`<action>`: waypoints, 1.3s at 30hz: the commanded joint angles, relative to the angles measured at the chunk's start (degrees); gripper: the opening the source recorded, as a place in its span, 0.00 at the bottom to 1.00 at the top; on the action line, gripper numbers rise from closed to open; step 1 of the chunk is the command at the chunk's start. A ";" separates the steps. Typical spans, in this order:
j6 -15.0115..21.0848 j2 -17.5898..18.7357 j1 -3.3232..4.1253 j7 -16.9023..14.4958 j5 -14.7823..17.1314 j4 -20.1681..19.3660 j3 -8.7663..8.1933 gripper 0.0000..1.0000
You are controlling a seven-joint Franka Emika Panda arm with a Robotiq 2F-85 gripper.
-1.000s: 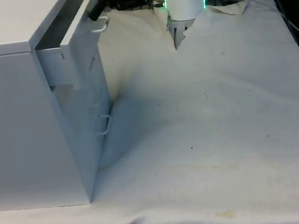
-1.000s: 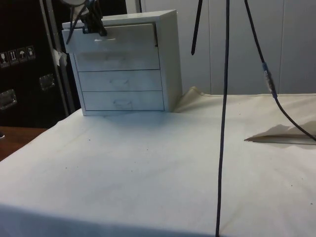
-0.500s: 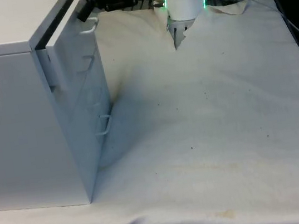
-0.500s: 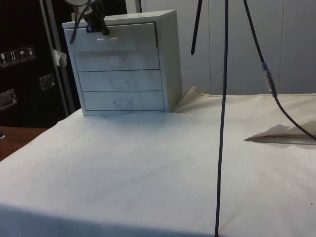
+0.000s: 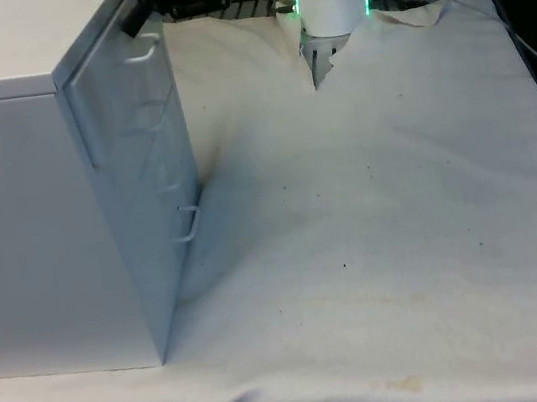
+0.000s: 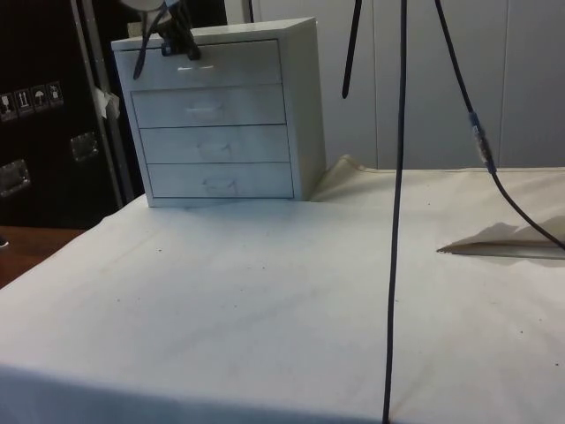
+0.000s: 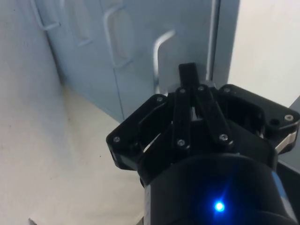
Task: Open the drawer, then close it.
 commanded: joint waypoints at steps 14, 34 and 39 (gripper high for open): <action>-0.11 -0.69 0.63 -0.23 1.66 0.63 -0.17 0.00; 0.00 -1.38 2.01 -0.29 10.66 0.46 0.40 0.00; 0.11 -1.32 2.23 -0.34 13.12 0.46 0.52 0.00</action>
